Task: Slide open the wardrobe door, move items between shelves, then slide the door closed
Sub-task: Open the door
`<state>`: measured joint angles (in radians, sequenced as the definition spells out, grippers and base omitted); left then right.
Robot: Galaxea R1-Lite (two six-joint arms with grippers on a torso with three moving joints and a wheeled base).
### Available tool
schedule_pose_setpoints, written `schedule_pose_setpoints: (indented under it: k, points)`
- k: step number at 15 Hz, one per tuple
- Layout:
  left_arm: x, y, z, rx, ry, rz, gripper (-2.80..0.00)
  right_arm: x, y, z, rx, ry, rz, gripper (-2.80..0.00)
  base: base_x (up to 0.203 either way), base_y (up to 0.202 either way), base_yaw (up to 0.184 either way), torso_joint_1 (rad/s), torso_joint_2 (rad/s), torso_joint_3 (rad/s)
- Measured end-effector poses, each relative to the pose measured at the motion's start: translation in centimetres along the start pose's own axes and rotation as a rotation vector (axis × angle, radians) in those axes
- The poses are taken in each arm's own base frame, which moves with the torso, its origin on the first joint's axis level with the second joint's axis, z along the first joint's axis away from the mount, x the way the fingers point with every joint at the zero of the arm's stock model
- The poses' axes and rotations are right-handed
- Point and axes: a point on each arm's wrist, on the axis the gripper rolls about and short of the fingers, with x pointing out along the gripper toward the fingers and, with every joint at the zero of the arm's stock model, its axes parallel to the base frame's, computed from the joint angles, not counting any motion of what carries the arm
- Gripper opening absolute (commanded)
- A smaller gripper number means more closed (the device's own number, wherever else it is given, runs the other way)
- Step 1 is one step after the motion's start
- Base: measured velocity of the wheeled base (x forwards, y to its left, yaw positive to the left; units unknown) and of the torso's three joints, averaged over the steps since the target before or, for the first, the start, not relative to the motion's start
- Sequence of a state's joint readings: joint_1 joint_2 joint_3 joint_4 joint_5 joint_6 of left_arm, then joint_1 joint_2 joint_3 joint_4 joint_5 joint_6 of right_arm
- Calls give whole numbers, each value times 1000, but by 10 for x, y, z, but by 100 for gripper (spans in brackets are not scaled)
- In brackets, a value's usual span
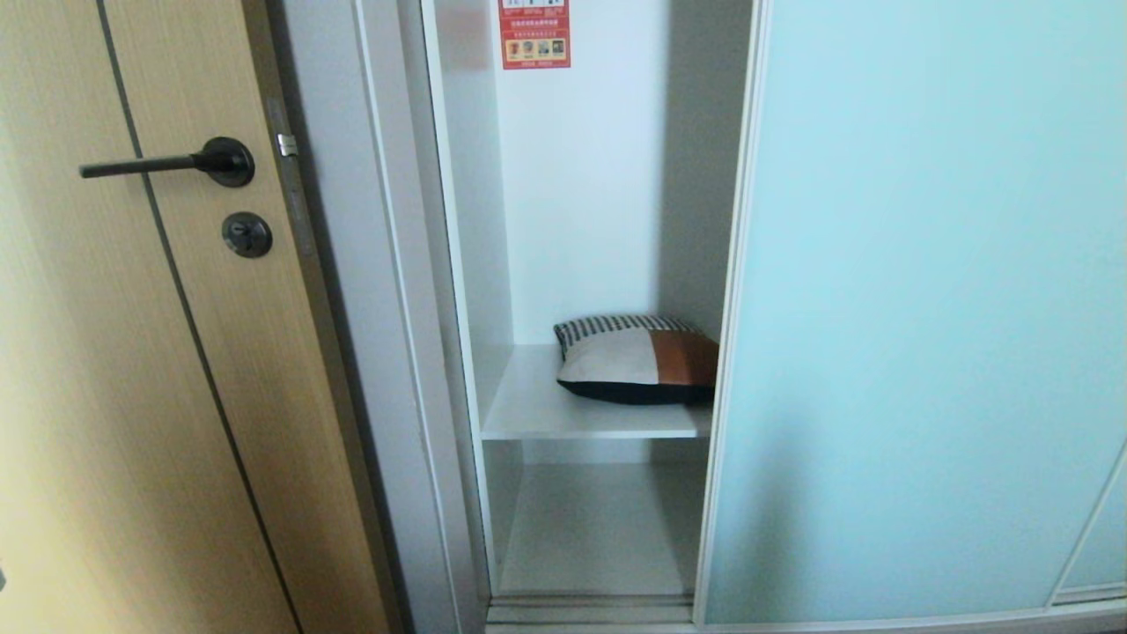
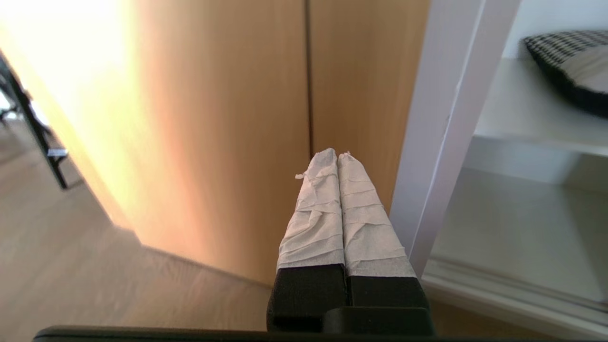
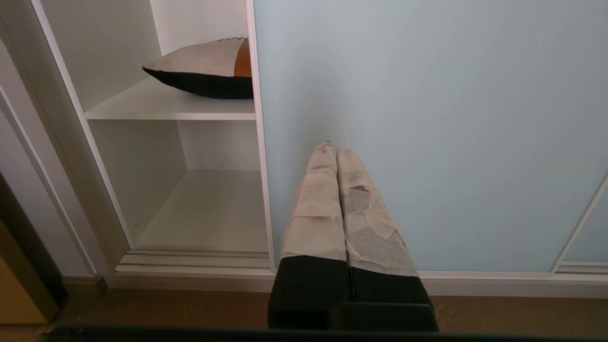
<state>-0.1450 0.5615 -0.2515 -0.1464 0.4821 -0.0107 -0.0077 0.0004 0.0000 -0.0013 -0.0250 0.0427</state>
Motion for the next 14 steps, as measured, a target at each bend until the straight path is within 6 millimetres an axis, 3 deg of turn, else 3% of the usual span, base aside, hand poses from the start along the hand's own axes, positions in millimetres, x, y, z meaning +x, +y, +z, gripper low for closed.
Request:
schedule_pose_setpoints:
  k: [10, 14]
  points:
    - [-36, 17, -61, -60, 44, 131, -280, 0, 0, 0, 0, 0, 0, -280, 0, 0, 0, 0, 0, 0]
    - [-43, 19, -70, -43, 13, 117, -280, 0, 0, 0, 0, 0, -1, -280, 0, 0, 0, 0, 0, 0]
